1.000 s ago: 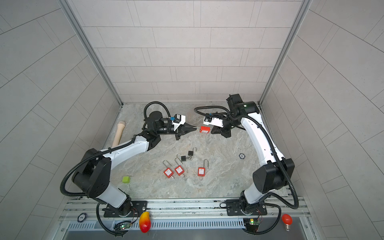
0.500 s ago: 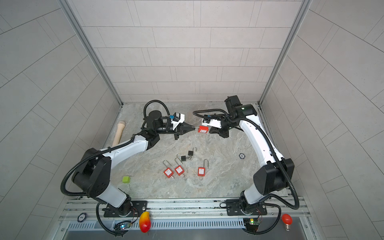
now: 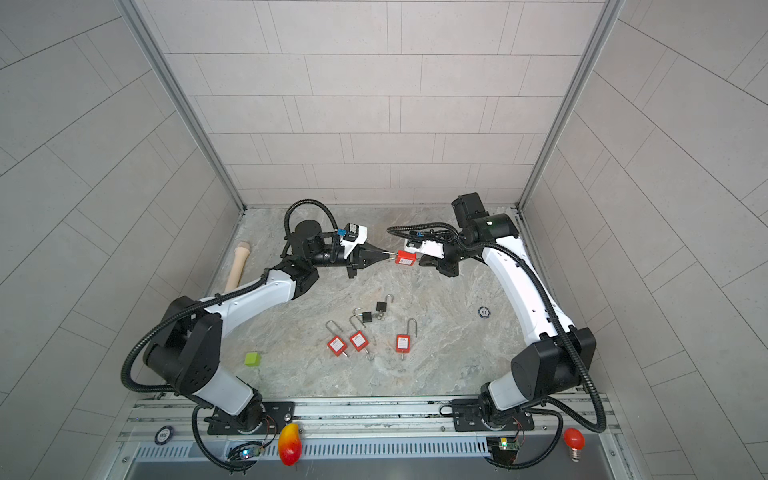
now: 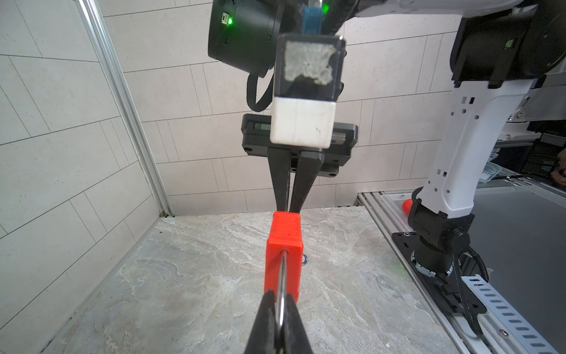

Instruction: Lock with the key

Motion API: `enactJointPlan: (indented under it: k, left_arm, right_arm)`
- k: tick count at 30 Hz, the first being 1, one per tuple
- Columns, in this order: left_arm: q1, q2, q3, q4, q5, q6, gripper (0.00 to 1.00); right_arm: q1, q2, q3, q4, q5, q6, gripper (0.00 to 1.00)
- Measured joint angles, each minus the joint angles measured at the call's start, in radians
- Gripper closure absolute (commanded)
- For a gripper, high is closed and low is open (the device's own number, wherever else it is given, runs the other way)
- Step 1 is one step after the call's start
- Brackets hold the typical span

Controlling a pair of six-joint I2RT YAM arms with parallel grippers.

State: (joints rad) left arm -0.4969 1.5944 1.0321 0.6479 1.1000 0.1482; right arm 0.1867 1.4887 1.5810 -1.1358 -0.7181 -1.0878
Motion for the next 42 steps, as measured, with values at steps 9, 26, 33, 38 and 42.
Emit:
enactJointPlan:
  k: [9,26,33,38,42]
  left_arm:
    - [0.019,-0.028,-0.01,-0.055,-0.025,0.122,1.0]
    - [0.097,-0.007,0.157,-0.364,-0.032,0.072,1.0]
    - [0.106,0.093,0.429,-0.854,-0.092,0.218,1.0]
    - [0.103,0.214,0.577,-1.128,-0.131,0.267,1.0]
    - [0.095,0.372,0.773,-1.339,-0.16,0.286,1.0]
  right_arm:
    - [-0.029,0.051,0.021,-0.085,-0.002,0.015,1.0]
    - [-0.062,-0.012,-0.148,0.072,0.12,0.115,1.0]
    - [-0.063,-0.041,-0.234,0.201,0.182,0.262,1.0]
    - [-0.063,-0.041,-0.254,0.273,0.239,0.396,1.0]
    - [-0.063,-0.039,-0.277,0.336,0.283,0.529,1.0]
